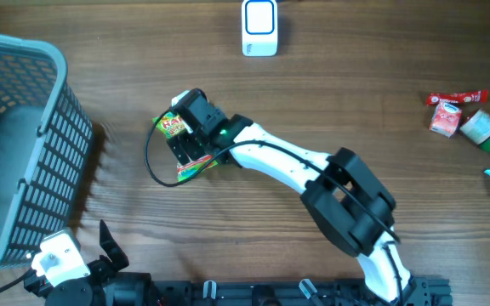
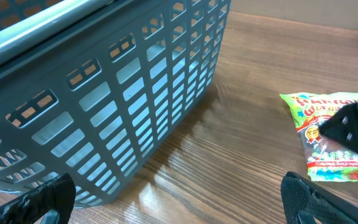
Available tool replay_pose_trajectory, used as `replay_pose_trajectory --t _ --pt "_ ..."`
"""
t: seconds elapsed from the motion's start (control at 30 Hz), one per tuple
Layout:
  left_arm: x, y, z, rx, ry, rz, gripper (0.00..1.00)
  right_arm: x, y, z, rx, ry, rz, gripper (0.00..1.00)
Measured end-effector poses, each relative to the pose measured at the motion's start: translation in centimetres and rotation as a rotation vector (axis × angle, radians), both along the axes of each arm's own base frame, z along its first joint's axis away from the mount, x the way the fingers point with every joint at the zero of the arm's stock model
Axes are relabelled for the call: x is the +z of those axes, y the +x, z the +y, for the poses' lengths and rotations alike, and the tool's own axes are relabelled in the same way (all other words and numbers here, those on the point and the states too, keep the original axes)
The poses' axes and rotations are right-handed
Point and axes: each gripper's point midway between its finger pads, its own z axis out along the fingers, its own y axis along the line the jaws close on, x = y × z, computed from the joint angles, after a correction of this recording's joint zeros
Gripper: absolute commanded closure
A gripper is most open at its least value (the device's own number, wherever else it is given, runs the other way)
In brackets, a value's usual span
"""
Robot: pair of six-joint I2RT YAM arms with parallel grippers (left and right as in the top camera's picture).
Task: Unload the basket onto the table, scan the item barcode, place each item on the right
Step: 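Reach the right gripper to the HARIBO bag and grasp it, then lift the HARIBO bag and hold it in front of the scanner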
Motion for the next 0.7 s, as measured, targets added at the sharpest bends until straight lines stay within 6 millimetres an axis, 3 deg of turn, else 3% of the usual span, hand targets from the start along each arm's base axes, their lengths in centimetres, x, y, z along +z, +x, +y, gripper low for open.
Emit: replay_pose_trajectory --t 0.07,0.1,0.13,0.17,0.23,0.27,0.4,0.53,0.63,0.7 --pt "0.0 0.0 0.0 0.001 0.0 0.0 0.0 -1.7 -0.5 -0.4 -0.01 -0.029 0.039 0.03" --pt "0.0 0.0 0.0 0.0 0.0 0.0 0.0 -1.7 -0.6 -0.5 -0.016 -0.031 0.046 0.12" --pt "0.0 0.0 0.0 0.001 0.0 0.0 0.0 -1.7 -0.7 -0.5 -0.023 -0.028 0.049 0.27" --pt "0.0 0.0 0.0 0.001 0.0 0.0 0.0 -1.7 -0.7 -0.5 -0.031 -0.026 0.055 0.54" --pt "0.0 0.0 0.0 0.001 0.0 0.0 0.0 -1.7 -0.7 -0.4 -0.049 -0.018 0.063 0.86" --pt "0.0 0.0 0.0 0.0 0.0 0.0 0.0 -1.6 -0.6 -0.4 -0.066 -0.014 0.068 0.95" --pt "0.0 0.0 0.0 0.001 0.0 0.0 0.0 -1.1 -0.7 -1.2 -0.157 -0.017 0.13 0.96" --pt "0.0 0.0 0.0 0.0 0.0 0.0 0.0 0.0 -1.0 -5.7 -0.332 -0.069 0.27 0.96" --pt "0.0 0.0 0.0 0.001 0.0 0.0 0.0 3.7 -2.4 -10.6 -0.565 -0.033 0.495 0.96" --pt "0.0 0.0 0.0 0.001 0.0 0.0 0.0 6.2 -3.2 -12.6 -0.65 0.014 0.61 0.96"
